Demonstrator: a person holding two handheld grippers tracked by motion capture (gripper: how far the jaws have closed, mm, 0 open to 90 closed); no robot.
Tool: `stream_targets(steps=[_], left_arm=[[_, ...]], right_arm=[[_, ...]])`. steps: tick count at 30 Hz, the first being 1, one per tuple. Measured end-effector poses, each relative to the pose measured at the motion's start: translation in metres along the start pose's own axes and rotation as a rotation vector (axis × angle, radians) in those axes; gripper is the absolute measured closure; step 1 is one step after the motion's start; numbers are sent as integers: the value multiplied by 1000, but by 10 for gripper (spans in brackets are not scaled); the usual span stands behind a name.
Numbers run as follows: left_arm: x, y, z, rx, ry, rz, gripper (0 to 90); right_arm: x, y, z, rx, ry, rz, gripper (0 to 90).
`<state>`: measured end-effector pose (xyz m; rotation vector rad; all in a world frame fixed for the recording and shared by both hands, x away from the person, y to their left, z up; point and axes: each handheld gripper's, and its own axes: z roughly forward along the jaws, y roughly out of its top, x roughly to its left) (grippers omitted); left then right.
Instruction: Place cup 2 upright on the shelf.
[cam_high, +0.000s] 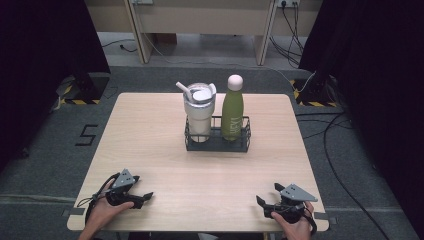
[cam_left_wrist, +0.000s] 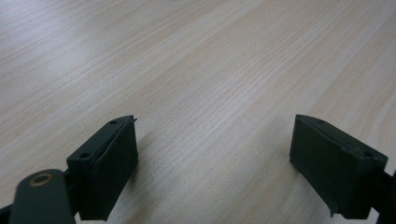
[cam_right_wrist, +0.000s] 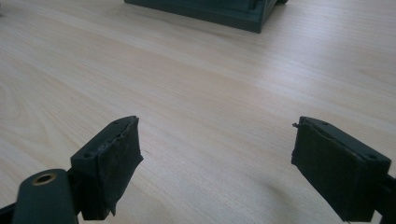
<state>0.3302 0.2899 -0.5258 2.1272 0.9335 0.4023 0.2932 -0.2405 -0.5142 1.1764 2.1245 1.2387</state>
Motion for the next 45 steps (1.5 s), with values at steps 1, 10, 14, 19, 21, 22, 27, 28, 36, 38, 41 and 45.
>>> stream_targets(steps=[1, 10, 14, 19, 21, 22, 27, 28, 36, 38, 41, 45], left_arm=[[0, 0, 0, -1, 0, -1, 145], [0, 0, 0, 0, 0, 0, 145], [0, 0, 0, 0, 0, 0, 145], [0, 0, 0, 0, 0, 0, 144], [0, 0, 0, 0, 0, 0, 144], [0, 0, 0, 0, 0, 0, 145], [0, 0, 0, 1, -1, 1, 144], [0, 0, 0, 0, 0, 0, 144], [0, 0, 0, 1, 0, 1, 144], [0, 0, 0, 1, 0, 1, 144], [0, 0, 0, 1, 0, 1, 144], [0, 0, 0, 1, 0, 1, 144]], right_arm=[[0, -1, -1, 2, -3, 0, 152], [0, -12, 4, 116, -40, -5, 143], [2, -13, 6, 120, -44, -46, 114], [2, -14, 6, 114, -42, -51, 104], [2, -14, 6, 114, -41, -51, 104], [3, -14, 6, 116, -41, -51, 104], [3, -14, 5, 121, -41, -49, 104], [3, -14, 5, 122, -41, -48, 104], [3, -14, 5, 125, -42, -47, 104], [3, -14, 5, 126, -42, -47, 104], [3, -14, 5, 127, -43, -46, 104], [3, -14, 5, 127, -42, -47, 104]])
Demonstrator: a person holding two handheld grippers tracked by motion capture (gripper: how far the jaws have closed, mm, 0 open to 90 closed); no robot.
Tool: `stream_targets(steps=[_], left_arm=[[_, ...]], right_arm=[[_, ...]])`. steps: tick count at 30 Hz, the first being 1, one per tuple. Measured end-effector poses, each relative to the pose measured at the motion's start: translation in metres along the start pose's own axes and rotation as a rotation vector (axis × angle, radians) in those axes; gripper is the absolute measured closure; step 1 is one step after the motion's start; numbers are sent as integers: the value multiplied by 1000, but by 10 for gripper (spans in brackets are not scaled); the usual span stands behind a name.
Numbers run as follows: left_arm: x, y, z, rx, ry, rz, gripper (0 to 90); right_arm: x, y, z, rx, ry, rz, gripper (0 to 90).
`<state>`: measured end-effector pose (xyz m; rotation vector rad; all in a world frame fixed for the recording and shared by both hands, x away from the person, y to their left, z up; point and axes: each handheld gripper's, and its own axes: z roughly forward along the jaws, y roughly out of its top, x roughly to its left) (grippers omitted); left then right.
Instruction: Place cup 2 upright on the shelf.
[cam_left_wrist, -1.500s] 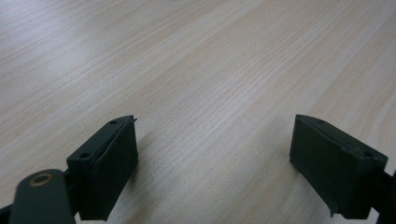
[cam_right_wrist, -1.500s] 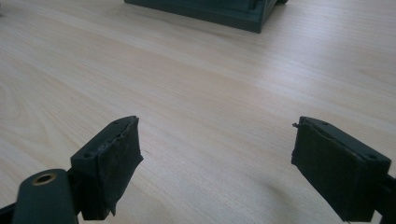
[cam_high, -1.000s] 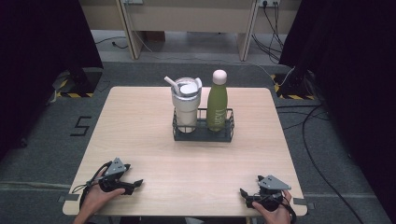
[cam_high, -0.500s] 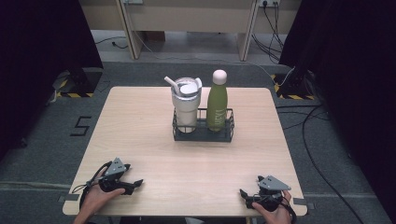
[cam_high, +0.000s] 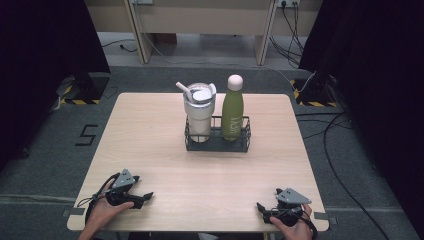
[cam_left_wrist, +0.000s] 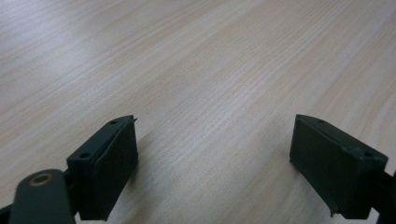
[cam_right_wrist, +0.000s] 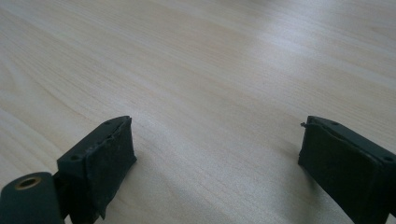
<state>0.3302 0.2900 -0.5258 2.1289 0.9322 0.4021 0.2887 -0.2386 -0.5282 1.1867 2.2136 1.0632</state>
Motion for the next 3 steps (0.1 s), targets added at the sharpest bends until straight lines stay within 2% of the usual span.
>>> stream_targets(steps=[3], left_arm=[[0, 0, 0, -1, 0, -2, 144]], right_arm=[[0, 0, 0, 0, 0, 1, 104]])
